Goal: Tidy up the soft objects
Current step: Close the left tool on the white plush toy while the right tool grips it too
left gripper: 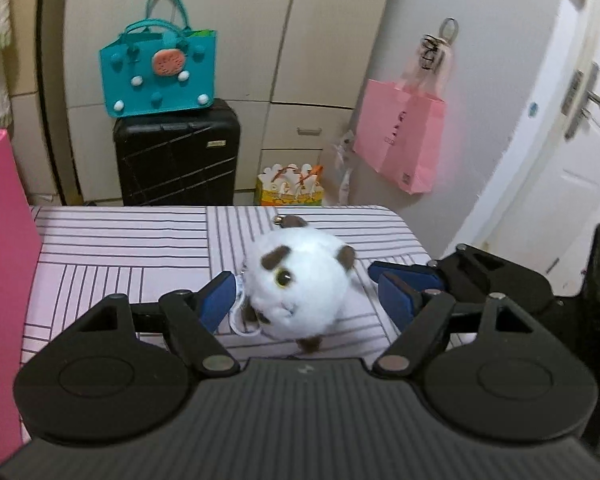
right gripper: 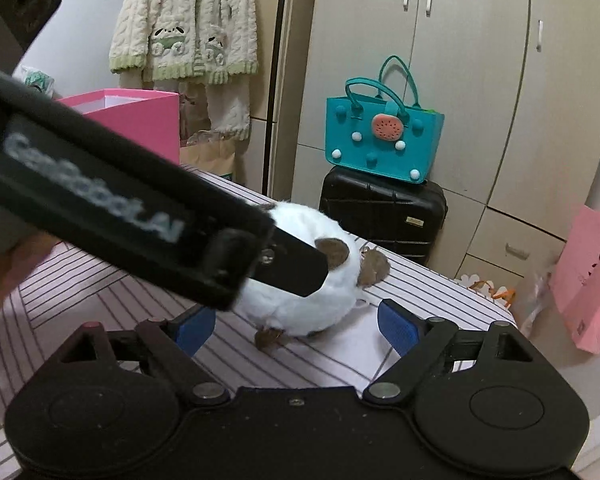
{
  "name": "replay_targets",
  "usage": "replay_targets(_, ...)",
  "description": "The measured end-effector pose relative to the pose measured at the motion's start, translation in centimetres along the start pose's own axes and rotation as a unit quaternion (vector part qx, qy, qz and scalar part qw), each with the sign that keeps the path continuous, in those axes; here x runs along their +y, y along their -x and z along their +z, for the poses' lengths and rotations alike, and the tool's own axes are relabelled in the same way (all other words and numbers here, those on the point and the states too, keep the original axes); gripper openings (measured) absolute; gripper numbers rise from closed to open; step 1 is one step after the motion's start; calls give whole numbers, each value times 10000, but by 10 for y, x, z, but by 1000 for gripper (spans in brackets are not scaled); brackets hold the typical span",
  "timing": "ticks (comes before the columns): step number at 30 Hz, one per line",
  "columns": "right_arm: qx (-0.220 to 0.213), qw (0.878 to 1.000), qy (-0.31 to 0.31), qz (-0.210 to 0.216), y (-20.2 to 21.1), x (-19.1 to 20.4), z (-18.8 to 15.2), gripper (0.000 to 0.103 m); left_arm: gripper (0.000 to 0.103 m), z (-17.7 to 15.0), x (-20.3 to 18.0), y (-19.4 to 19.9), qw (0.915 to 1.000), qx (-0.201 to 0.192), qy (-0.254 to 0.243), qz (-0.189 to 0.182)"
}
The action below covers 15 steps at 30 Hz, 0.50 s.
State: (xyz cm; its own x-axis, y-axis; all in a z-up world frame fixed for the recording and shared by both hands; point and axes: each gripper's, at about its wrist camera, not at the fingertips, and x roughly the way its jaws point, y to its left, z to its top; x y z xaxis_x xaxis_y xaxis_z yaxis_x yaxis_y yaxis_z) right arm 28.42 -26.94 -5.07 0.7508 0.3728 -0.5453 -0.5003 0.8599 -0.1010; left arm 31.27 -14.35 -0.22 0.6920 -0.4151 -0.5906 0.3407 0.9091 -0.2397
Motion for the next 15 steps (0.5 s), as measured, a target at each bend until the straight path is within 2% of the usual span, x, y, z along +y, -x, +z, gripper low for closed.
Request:
replay_targets(2, 124, 9999, -67, 87, -6, -3, 3, 91, 78, 0, 4, -8, 10000, 50, 57, 42)
replay_targets(6, 102, 9997, -111, 193, -15, -3, 4, 91, 78, 0, 10, -17, 9998, 56, 192, 6)
replay_targets(10, 126, 9999, 48, 45, -24, 1, 6, 91, 75, -4, 16, -21, 9991, -100, 393, 73)
replay_targets(13, 124, 9999, -82, 85, -25, -1, 6, 89, 68, -7, 21, -24, 9980, -20, 630, -57)
replay_targets(15, 85, 9997, -158, 144, -23, -2, 6, 83, 60, -9, 28, -27, 9956, 77, 890, -287)
